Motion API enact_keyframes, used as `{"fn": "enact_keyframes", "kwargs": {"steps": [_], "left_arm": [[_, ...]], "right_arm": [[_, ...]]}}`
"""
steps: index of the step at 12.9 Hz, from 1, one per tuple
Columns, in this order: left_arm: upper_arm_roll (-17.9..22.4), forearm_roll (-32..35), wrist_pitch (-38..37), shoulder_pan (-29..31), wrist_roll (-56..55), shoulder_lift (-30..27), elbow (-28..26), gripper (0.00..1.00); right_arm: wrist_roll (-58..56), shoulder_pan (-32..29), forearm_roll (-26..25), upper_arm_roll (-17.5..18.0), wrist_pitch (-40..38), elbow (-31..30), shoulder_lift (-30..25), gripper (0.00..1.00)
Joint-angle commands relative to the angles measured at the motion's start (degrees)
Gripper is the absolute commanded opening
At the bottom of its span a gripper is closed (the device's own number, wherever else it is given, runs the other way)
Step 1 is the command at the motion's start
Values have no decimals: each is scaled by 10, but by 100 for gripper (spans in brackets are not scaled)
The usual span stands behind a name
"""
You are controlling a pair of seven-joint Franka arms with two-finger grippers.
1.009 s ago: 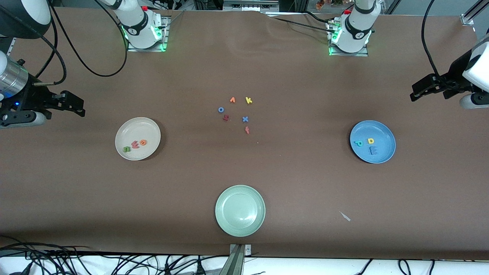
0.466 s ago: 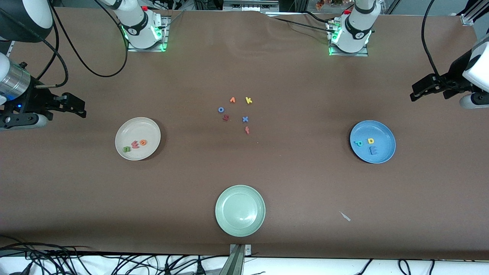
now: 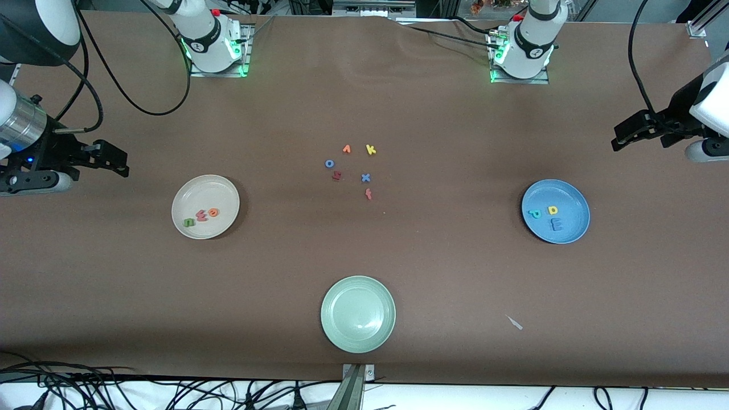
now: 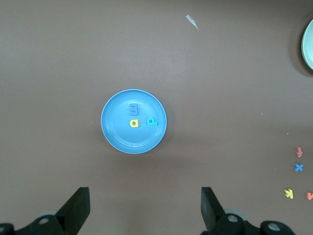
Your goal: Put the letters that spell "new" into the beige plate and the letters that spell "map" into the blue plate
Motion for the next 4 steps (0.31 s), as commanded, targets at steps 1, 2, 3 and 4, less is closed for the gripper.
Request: {"fn": "enact_keyframes", "kwargs": {"steps": [1, 2, 3, 4], "left_arm": [[0, 1, 5, 1, 9, -6, -5, 100], [0, 1, 5, 1, 9, -6, -5, 100], [0, 1, 5, 1, 9, -6, -5, 100], [0, 1, 5, 1, 9, -6, -5, 100]], "right_arm": [[6, 0, -7, 0, 6, 8, 8, 100], [6, -1, -7, 0, 7, 8, 10, 100], [6, -2, -6, 0, 7, 8, 10, 100], [6, -3, -5, 0, 6, 8, 11, 100]]}}
